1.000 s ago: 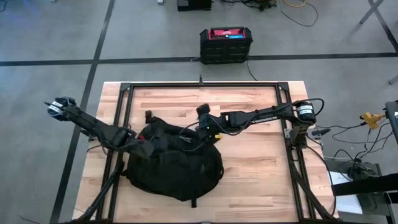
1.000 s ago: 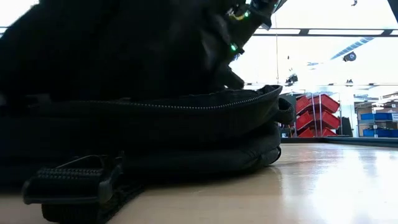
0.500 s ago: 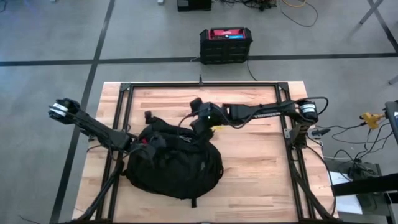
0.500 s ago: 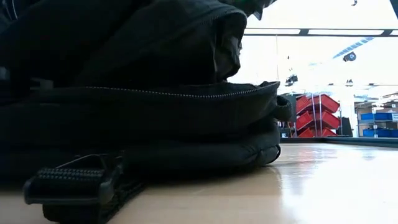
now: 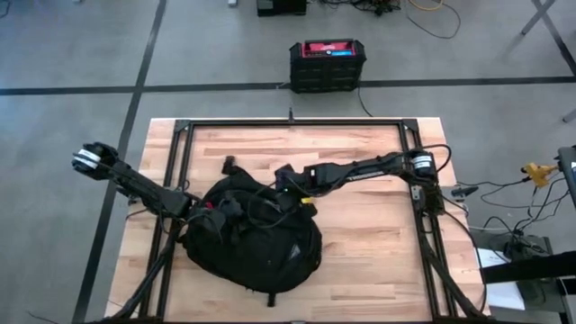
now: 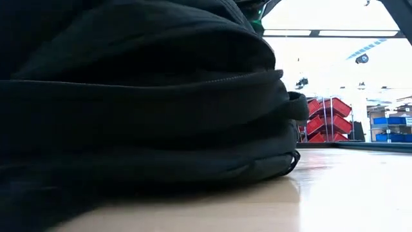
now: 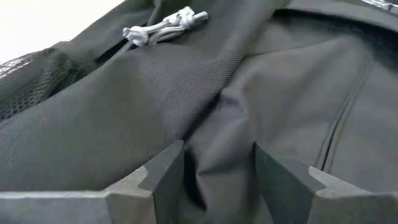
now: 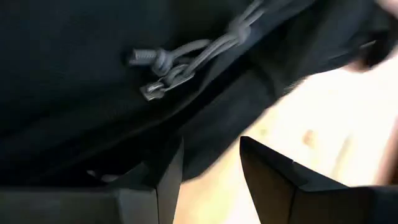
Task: Unpack backpack
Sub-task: Close the black backpack
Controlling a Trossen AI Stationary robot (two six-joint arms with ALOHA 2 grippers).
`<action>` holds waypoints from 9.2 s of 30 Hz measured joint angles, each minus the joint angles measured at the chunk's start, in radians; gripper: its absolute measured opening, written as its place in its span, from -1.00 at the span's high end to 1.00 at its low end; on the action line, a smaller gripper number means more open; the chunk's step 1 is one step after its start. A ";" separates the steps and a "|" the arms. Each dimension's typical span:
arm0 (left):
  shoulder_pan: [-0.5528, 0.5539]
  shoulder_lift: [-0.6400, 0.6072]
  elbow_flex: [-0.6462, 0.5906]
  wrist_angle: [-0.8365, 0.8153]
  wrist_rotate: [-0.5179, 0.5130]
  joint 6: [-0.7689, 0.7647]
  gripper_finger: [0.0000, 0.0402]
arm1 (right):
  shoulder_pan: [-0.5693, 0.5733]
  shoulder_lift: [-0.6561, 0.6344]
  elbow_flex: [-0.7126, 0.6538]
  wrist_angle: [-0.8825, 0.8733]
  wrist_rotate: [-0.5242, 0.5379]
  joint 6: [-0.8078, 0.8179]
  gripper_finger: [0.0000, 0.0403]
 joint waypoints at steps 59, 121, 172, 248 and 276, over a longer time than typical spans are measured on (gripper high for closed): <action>-0.333 -0.073 0.219 -0.155 -0.435 -0.123 0.68 | 0.369 0.046 0.027 0.124 0.107 0.565 0.99; -0.351 0.248 0.203 -0.459 -0.348 -0.459 0.78 | 0.243 -0.173 -0.204 0.177 0.131 0.623 1.00; -0.349 0.223 0.204 -0.376 -0.323 -0.458 0.78 | 0.164 0.186 -0.050 0.549 0.139 0.460 0.55; -0.370 0.325 0.119 -0.308 -0.386 -0.516 0.79 | 0.293 -0.041 -0.145 -0.014 0.471 0.625 1.00; -0.379 0.325 0.155 -0.305 -0.400 -0.457 0.78 | 0.160 0.178 -0.136 0.552 0.290 0.521 0.52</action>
